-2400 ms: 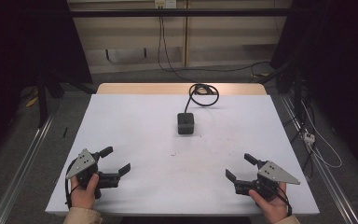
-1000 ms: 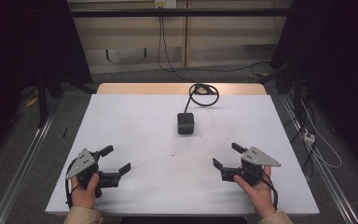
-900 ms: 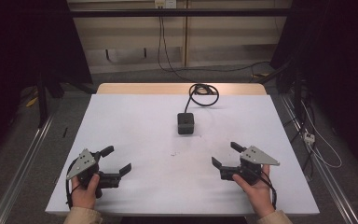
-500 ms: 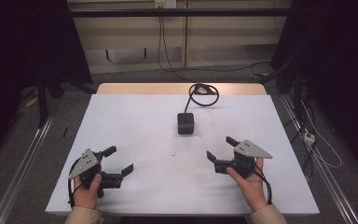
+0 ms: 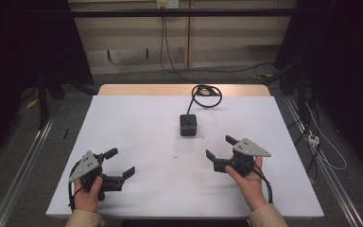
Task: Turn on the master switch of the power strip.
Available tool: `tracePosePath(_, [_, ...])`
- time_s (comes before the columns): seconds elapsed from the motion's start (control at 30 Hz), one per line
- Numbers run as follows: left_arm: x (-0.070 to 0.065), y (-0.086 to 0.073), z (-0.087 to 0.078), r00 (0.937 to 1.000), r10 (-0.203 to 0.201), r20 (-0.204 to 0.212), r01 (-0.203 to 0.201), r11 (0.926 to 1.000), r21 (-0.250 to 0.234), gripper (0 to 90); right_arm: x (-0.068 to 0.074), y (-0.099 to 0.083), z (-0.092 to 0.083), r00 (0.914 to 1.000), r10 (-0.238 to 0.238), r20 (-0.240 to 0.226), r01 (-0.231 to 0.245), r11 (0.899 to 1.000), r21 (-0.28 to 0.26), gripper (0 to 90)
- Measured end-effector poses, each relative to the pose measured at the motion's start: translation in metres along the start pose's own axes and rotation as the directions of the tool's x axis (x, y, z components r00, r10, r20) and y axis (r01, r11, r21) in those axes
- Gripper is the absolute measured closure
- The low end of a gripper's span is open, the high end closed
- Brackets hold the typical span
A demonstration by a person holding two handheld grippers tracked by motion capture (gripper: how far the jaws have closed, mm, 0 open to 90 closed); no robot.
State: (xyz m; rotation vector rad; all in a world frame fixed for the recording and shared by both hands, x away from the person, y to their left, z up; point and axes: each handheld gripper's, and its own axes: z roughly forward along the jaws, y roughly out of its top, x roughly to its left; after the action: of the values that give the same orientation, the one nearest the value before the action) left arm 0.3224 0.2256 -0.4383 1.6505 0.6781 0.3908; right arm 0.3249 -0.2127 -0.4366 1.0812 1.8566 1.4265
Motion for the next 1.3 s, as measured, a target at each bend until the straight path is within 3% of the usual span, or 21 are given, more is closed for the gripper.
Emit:
tracePosePath(0.7, [0.002, 0.001, 0.003, 0.9999, -0.012, 0.01, 0.012, 0.9997, -0.021, 2.7, 0.006, 0.008, 0.017, 0.9999, 0.01, -0.005, -0.01, 1.0, -0.01, 8.2])
tracePosePath(1.3, [0.002, 0.001, 0.001, 0.9999, -0.006, 0.012, 0.006, 0.9999, -0.014, 2.8, 0.004, 0.016, 0.029, 1.0, 0.005, -0.007, -0.005, 1.0, 0.005, 8.6])
